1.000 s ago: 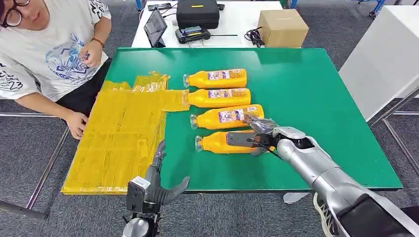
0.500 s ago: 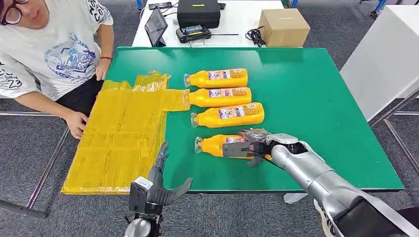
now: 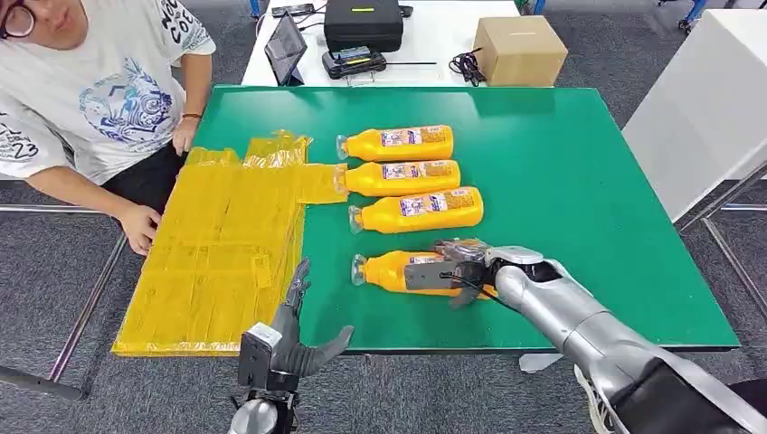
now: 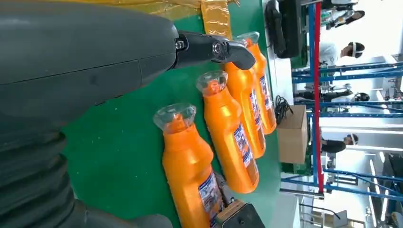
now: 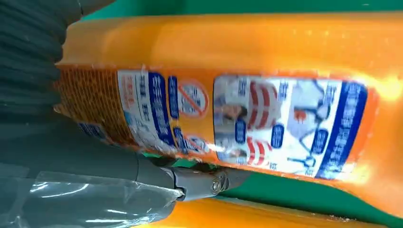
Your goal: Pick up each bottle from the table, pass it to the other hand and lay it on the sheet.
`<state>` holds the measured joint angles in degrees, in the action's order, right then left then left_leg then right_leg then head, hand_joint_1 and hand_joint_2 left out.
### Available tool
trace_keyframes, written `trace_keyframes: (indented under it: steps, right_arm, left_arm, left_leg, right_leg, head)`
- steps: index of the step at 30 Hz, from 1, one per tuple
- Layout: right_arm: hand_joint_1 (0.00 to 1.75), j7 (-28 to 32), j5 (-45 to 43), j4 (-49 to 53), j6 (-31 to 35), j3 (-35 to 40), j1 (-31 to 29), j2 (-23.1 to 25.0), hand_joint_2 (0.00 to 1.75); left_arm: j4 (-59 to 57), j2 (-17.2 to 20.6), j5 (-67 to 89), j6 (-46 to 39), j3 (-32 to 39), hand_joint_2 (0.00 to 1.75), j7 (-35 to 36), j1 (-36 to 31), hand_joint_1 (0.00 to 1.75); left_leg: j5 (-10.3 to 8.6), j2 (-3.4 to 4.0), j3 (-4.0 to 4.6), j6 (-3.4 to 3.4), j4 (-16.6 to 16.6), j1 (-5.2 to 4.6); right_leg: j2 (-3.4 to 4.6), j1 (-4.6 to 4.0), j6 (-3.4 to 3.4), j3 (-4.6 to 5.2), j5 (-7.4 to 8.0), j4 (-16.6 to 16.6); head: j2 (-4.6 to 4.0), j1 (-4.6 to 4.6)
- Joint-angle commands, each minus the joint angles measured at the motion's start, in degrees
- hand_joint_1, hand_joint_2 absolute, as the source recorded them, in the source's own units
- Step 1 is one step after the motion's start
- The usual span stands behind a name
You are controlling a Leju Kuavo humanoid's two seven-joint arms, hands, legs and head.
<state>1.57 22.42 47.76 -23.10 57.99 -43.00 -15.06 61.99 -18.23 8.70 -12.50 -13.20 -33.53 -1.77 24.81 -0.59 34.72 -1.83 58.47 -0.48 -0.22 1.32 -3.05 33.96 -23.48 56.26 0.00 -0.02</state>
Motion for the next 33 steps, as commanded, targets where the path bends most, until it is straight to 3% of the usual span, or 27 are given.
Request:
trace_keyframes:
  steps: [1,16,18,20,23,25,27,28,30,33]
  right_arm:
    - [1.75,-1.9,-0.5,-3.4,0.7,6.7,-3.9,0.2,1.75]
    - [1.75,0.3,3.8,-4.7,10.1,5.5,-0.1,2.3,1.75]
    - [1.75,5.8,4.0,-1.5,20.6,-0.9,5.1,3.8,1.75]
    - [1.75,13.0,5.9,9.6,35.5,-14.0,16.8,8.1,1.75]
    - [1.75,19.2,3.2,27.0,38.5,-27.5,29.2,15.7,1.75]
    - [1.75,17.9,4.1,29.5,36.9,-28.3,29.9,15.9,1.75]
    - [1.75,18.8,2.6,29.2,35.0,-30.4,30.0,16.5,1.75]
    - [1.75,22.0,3.5,30.0,39.0,-33.4,30.8,18.0,1.75]
    - [1.75,25.8,-0.1,33.6,40.3,-37.9,33.4,21.1,1.75]
    - [1.75,28.1,0.4,37.1,42.9,-39.9,35.4,22.0,1.75]
  left_arm:
    - [-2.5,0.9,-1.0,-0.5,-1.0,1.75,0.6,-1.2,0.00]
    - [-0.9,0.9,-1.3,-0.5,-1.0,1.75,1.3,-0.6,0.00]
    - [-0.4,0.8,-1.3,-0.2,-1.1,1.75,1.3,-0.5,0.00]
    - [0.9,0.7,-1.3,0.0,-1.3,1.75,1.2,0.1,0.00]
    - [3.2,0.9,-1.5,-0.3,-2.0,1.75,1.2,1.4,0.00]
    - [3.4,1.0,-1.5,-0.4,-2.3,1.75,1.2,1.5,0.00]
    - [3.2,1.0,-1.7,-0.6,-2.4,1.75,1.2,1.4,0.00]
    - [3.3,1.0,-1.8,-0.7,-2.4,1.75,1.2,1.4,0.00]
    - [3.9,1.2,-2.2,-0.8,-2.6,1.75,1.2,1.7,0.00]
    - [3.8,1.2,-1.8,-1.4,-3.2,1.75,0.9,1.5,0.00]
  left_leg:
    - [0.08,0.12,-0.13,0.13,0.0,0.08]
    - [0.07,0.08,-0.18,0.13,0.0,0.10]
    - [0.08,0.08,-0.20,0.15,0.0,0.12]
    - [0.09,0.10,-0.25,0.16,-0.1,0.13]
    - [0.15,-0.02,-0.35,0.21,-0.1,0.26]
    - [0.20,0.34,-0.09,0.19,0.0,0.26]
    - [0.29,0.19,0.00,0.24,0.1,0.26]
    - [0.19,-0.40,0.04,0.18,0.0,0.16]
    - [0.20,-0.38,0.10,0.16,0.0,0.23]
    - [0.18,-0.37,0.15,0.14,0.0,0.22]
  right_leg:
    - [0.09,-0.08,0.15,-0.11,-0.04,0.0]
    - [0.06,-0.11,0.15,-0.17,-0.03,-0.1]
    - [0.05,-0.13,0.17,-0.20,-0.04,-0.1]
    - [0.06,-0.14,0.18,-0.24,-0.04,-0.1]
    - [-0.03,-0.28,0.24,-0.40,-0.11,-0.2]
    - [0.34,-0.29,0.19,-0.05,-0.06,0.0]
    - [0.16,-0.27,0.21,0.08,-0.14,0.1]
    - [-0.32,-0.17,0.14,-0.04,-0.23,0.1]
    - [-0.26,-0.22,0.02,-0.04,-0.26,0.0]
    - [-0.33,-0.20,0.02,0.04,-0.29,0.0]
  head:
    - [0.00,0.00]
    - [0.00,0.00]
    - [0.00,0.00]
    - [0.00,0.00]
    - [0.00,0.11]
    - [0.00,0.09]
    - [0.00,-0.18]
    - [0.00,-0.09]
    - [0.00,-0.11]
    - [0.00,-0.06]
